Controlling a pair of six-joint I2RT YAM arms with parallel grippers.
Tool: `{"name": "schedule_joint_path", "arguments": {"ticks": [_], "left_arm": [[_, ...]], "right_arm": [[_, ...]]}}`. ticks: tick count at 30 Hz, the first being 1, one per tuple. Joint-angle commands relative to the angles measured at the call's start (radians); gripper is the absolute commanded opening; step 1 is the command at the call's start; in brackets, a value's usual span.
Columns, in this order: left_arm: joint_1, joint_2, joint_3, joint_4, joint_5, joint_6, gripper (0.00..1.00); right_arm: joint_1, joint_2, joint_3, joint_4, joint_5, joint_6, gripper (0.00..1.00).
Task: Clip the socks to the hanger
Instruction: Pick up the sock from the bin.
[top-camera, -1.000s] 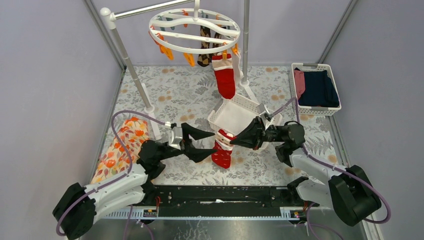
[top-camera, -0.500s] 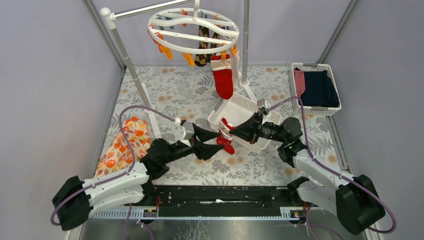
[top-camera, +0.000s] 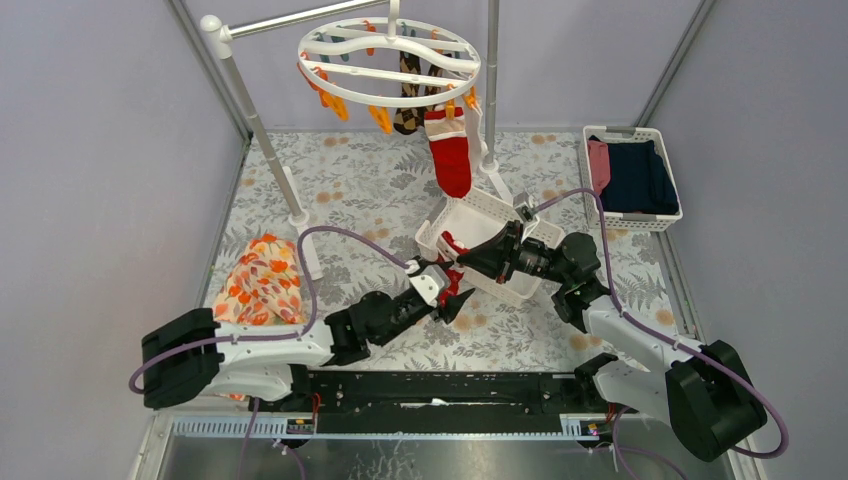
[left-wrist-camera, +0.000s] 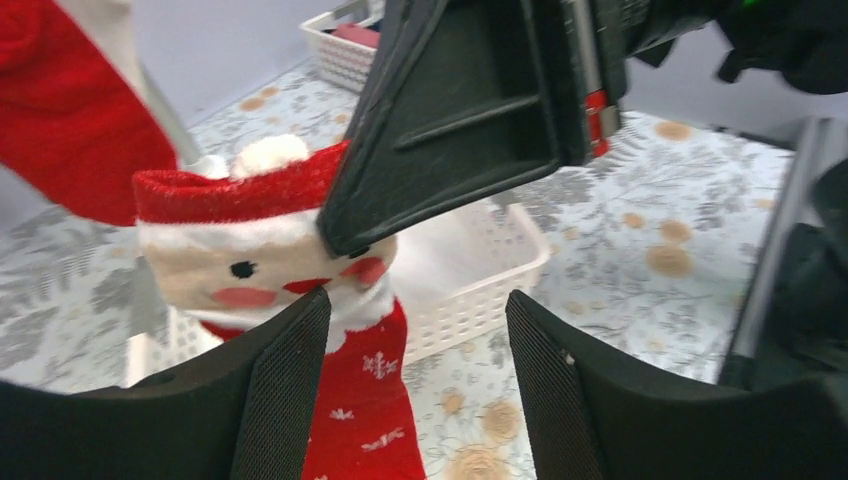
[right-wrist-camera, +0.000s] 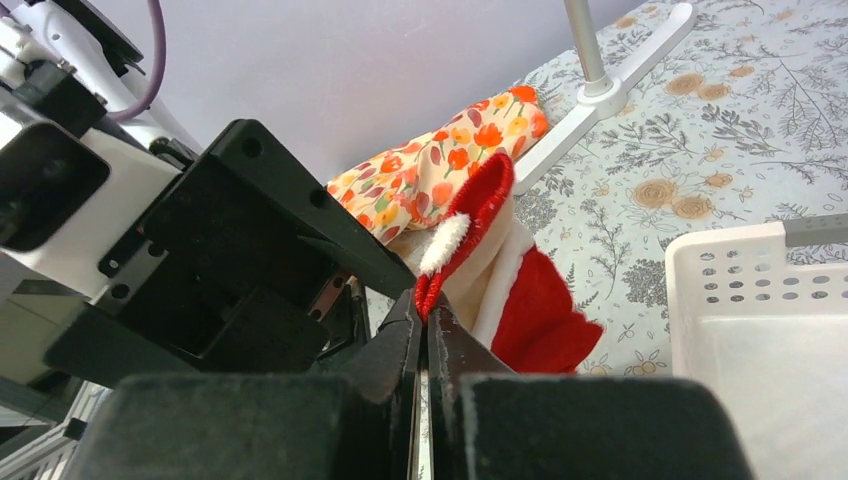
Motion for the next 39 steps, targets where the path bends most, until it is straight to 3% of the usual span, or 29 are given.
{"name": "schedule_joint_path", "arguments": {"ticks": [1,11,18,23,26,29,31,36,39], "left_arm": [[-0.038,0.035,-0.009,0.164,-0.292,0.143,0.69],[-0.077,0.123,-0.044,0.425,-0.448,0.281,0.64],[-0.111,0.164,-0.036,0.442,-0.404,0.275,0.71],[-0.114,0.202,-0.017,0.462,-0.489,0.302,0.72],[-0.112,0.266,-0.003,0.587,-0.613,0.372,0.64],[-0.112,0.349,0.009,0.734,-0.689,0.453,0.44],[-0.112,0.360,0.019,0.732,-0.676,0.455,0.39],[-0.113,0.331,0.020,0.669,-0.610,0.419,0.38],[-0.112,0.289,-0.021,0.663,-0.519,0.395,0.46]], "right_arm": [[0.006,-0.002,0.030,0.066,0.015,0.038,0.00],[0.005,0.021,0.037,0.077,0.022,0.081,0.00],[0.006,0.013,0.033,0.062,0.063,0.089,0.00],[0.006,0.018,0.035,0.078,0.043,0.107,0.01],[0.006,0.026,0.034,0.098,0.028,0.120,0.01],[0.006,0.028,0.034,0.102,0.023,0.125,0.01],[0.006,0.031,0.034,0.104,0.017,0.127,0.01],[0.006,0.040,0.037,0.110,0.012,0.133,0.01],[0.006,0.038,0.036,0.108,0.020,0.133,0.01]]}}
